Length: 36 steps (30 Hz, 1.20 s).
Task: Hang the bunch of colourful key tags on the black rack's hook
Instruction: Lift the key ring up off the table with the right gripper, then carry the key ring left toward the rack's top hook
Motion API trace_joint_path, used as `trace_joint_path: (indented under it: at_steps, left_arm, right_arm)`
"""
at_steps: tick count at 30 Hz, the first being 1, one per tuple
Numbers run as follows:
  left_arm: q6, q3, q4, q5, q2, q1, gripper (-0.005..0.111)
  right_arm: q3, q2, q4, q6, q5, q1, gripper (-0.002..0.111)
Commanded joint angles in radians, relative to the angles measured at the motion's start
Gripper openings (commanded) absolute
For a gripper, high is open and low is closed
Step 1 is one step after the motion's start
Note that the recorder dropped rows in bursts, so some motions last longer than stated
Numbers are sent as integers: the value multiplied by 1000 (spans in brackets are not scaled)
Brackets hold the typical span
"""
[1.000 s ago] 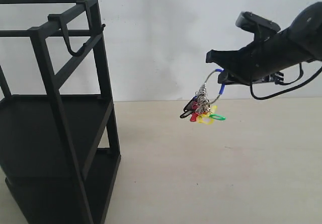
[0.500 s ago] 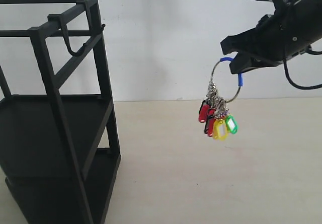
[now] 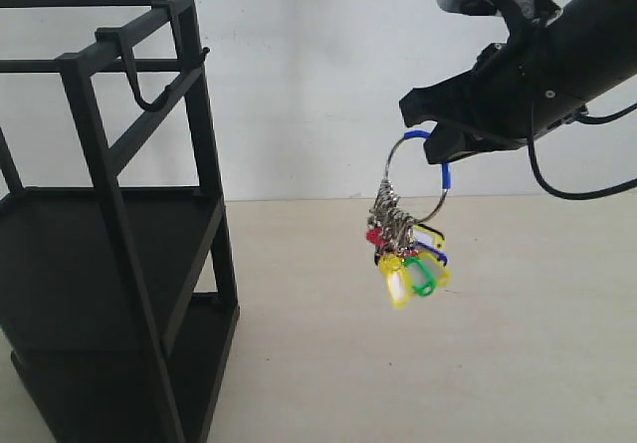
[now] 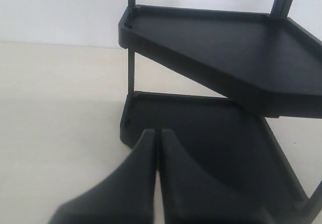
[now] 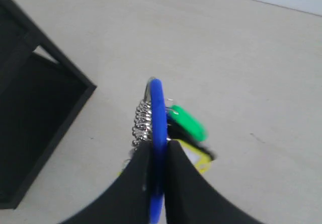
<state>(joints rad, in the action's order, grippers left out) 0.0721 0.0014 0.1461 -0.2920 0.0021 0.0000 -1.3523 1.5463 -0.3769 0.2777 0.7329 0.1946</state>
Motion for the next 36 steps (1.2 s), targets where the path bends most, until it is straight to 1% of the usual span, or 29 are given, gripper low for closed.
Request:
trace_joint_path:
  at_steps: [1,2,3,4,5,6,7,8,9,10,11,12,13,14,16,18,19,22,27,36]
  left_arm:
    - [3,-1,-5,8,-2,-1,4]
    - [3,-1,-5,8,-2,-1,4]
    - [3,-1,-5,8,-2,-1,4]
    - [3,-1,-5,8,-2,-1,4]
    - [3,-1,-5,8,-2,-1,4]
    - [3,-1,-5,8,-2,-1,4]
    - [3,-1,-5,8,-2,-1,4]
    - [3,-1,-5,8,-2,-1,4]
    - [3,-1,-5,8,-2,-1,4]
    - [3,-1,-5,8,-2,-1,4]
    - [3,-1,-5,8,-2,-1,4]
    - [3,-1,-5,8,-2,-1,4]
    - [3,-1,-5,8,-2,-1,4]
    - [3,-1,-5,8,-2,-1,4]
    - [3,-1,-5,8,-2,-1,4]
    - [3,-1,-5,8,-2,-1,4]
    - [3,-1,-5,8,-2,-1,4]
    - [3,-1,-5,8,-2,-1,4]
    - [3,-1,-5,8,-2,-1,4]
    - [3,-1,-5,8,-2,-1,4]
  right_arm:
    - [8,-21,45,-51,-74,0,0]
    - [16,-23,49,-161,-105,-13,0]
    - [22,-25,-23,97,-79,3,0]
    - [22,-25,-56,255,-48,15,0]
    - [27,-25,-44,54,-86,-8,0]
    - [32,-25,-44,-43,-95,-24,0]
    - [33,-25,-80,170,-54,-11,0]
    - [33,-32,-77,257,-28,-1,0]
    - [36,-37,-48,68,-61,-18,0]
    - [38,-43,-59,13,-62,-25,0]
    - [36,-48,-113,268,3,-1,0]
    - [36,-59,-100,352,12,15,0]
    - [38,-69,-43,100,-48,-1,0]
    - [38,-71,1,-45,-65,-14,0]
    - [36,-81,-88,264,44,20,0]
    - [36,-101,-118,156,54,25,0]
    - [38,-111,-135,142,61,25,0]
    - [38,-149,-194,203,80,48,0]
    - [38,-210,-196,194,59,129,0]
    - [38,-221,-194,166,-30,266,0]
